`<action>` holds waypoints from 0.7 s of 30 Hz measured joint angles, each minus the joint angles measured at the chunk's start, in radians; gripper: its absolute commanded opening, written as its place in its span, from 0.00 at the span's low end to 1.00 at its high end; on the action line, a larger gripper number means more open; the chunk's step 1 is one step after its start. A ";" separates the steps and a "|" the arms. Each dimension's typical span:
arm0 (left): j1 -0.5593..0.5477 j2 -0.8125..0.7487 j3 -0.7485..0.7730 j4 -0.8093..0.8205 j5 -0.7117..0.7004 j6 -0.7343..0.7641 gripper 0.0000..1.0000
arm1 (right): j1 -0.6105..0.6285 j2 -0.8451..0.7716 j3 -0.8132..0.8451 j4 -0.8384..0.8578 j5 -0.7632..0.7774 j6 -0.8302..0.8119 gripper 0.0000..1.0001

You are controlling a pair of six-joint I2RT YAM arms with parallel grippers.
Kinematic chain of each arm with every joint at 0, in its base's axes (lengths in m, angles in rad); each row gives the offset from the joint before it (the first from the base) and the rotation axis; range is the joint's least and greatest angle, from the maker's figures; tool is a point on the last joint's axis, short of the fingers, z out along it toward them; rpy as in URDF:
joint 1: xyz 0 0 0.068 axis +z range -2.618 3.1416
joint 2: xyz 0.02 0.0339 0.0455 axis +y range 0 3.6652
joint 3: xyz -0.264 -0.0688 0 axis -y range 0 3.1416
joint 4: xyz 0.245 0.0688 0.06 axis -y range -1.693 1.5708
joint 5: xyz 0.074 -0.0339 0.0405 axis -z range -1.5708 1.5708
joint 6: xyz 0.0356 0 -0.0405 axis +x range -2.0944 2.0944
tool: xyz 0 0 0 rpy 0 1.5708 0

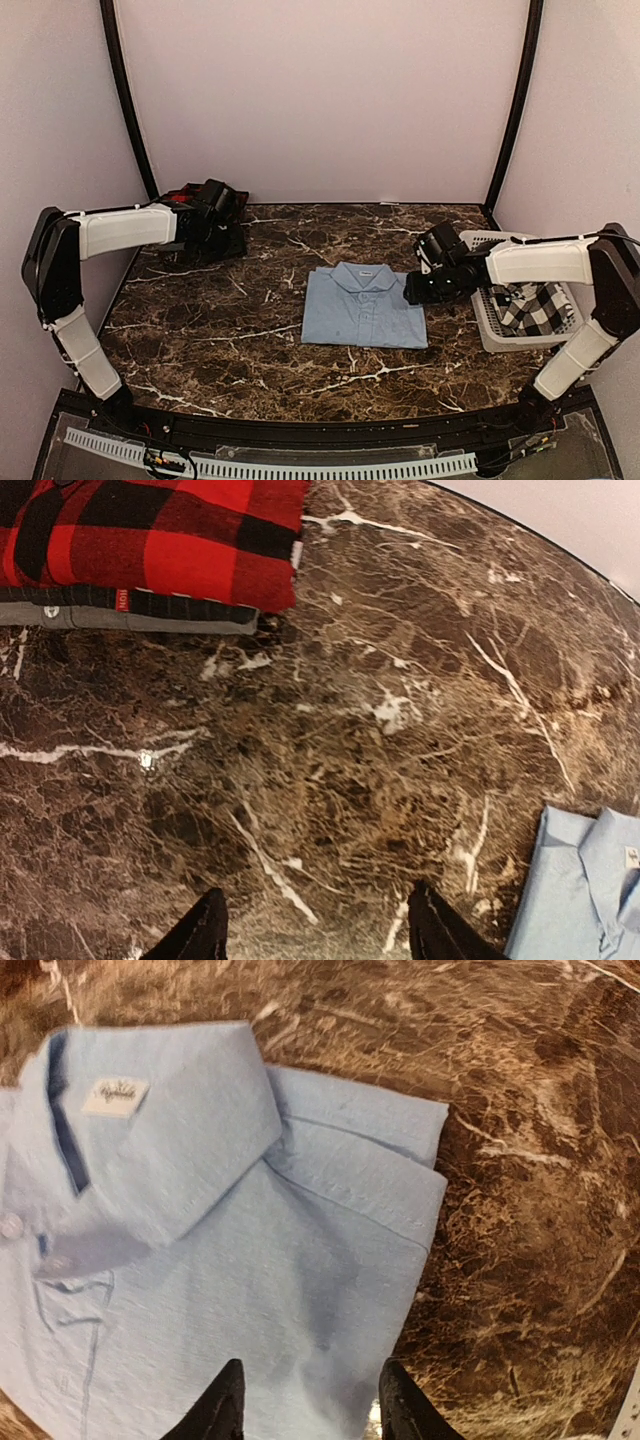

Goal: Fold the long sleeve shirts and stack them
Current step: Move the square-folded shirt to the center of the board.

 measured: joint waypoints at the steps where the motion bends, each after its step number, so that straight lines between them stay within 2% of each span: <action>1: 0.010 0.019 0.011 0.000 -0.010 0.000 0.60 | 0.000 -0.020 0.000 0.003 -0.004 -0.004 0.57; 6: 0.056 0.126 0.049 0.011 -0.029 0.010 0.59 | 0.000 -0.136 0.000 0.019 -0.003 -0.008 0.71; 10: 0.080 0.213 0.087 0.030 -0.030 0.027 0.58 | 0.000 -0.255 0.000 0.047 0.024 -0.007 0.96; 11: 0.087 0.232 0.099 0.035 -0.029 0.032 0.58 | 0.000 -0.287 0.000 0.058 0.037 -0.012 0.98; 16: 0.111 0.309 0.165 0.067 -0.027 0.059 0.57 | -0.001 -0.423 0.000 0.127 0.121 -0.018 0.99; 21: 0.140 0.375 0.237 0.093 -0.030 0.073 0.56 | -0.002 -0.483 0.000 0.190 0.204 -0.022 0.99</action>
